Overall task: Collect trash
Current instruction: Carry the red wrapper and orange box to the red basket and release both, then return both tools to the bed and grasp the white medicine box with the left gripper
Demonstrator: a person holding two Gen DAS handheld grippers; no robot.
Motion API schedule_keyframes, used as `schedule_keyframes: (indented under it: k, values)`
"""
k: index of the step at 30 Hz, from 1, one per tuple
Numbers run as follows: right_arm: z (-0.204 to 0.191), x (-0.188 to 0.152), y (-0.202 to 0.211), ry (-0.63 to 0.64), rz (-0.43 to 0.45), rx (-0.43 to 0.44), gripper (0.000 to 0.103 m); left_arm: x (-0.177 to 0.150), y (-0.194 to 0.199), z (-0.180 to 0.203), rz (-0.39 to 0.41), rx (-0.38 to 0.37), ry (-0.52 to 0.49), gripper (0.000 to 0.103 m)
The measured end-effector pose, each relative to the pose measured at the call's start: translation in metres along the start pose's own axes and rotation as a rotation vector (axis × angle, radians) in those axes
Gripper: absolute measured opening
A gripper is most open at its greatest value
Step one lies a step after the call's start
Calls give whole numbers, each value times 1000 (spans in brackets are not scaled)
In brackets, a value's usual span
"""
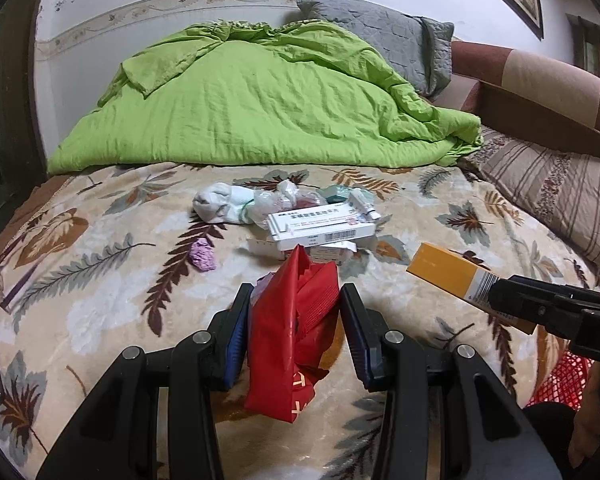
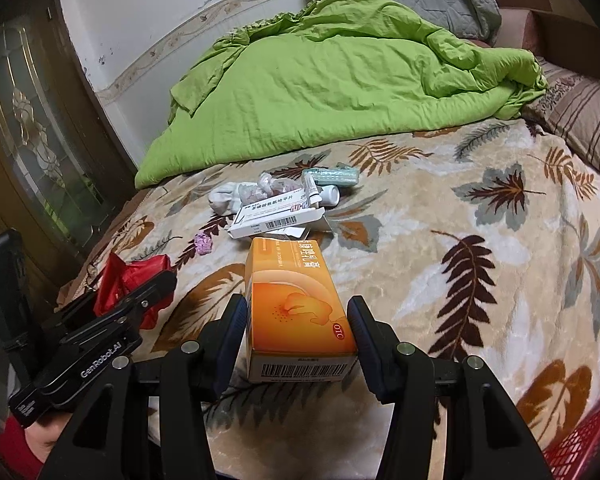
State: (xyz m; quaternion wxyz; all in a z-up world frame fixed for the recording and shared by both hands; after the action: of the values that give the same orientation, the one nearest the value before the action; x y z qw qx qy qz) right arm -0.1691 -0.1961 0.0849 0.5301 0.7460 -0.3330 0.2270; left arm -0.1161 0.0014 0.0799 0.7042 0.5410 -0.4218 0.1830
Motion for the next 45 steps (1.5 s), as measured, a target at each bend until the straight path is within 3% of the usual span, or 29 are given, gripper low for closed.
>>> schedule_keyframes:
  k: [11,21,29,34,37,38,45]
  values:
    - [47,-22,67,-124,14,-16,56,-4,9,51,-50,-193,-35,42]
    - [132,-62,184,-292,107,-206,56,2,41,179,-79,-476,-188,42]
    - [196,-101,259,-457,176,-356,57,-14,49,294,-198,-693,-311,42]
    - [220,-117,277,-539,191,-391,58,-35,40,350,-264,-753,-379,43]
    - [230,-123,281,-571,197,-414,61,-46,33,370,-318,-792,-392,61]
    - [233,-125,283,-578,197,-427,63,-48,32,373,-321,-782,-398,65]
    - [232,-116,280,-562,215,-386,63,-37,26,346,-322,-746,-327,66]
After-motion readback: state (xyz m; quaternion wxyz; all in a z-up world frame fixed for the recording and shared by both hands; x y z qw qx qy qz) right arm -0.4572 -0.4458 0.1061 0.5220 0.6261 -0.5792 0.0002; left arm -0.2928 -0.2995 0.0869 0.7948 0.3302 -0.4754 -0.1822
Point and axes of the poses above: each gripper's, at about its wrist camera, not at the fingertips, and y roughly against the way its jaws point, z to its right, x to its top, the point moved 2 cm from there along -y, roughly the way its jaws point, and after that the axes turned 2 degrees about -z, right-handed, at the moved point
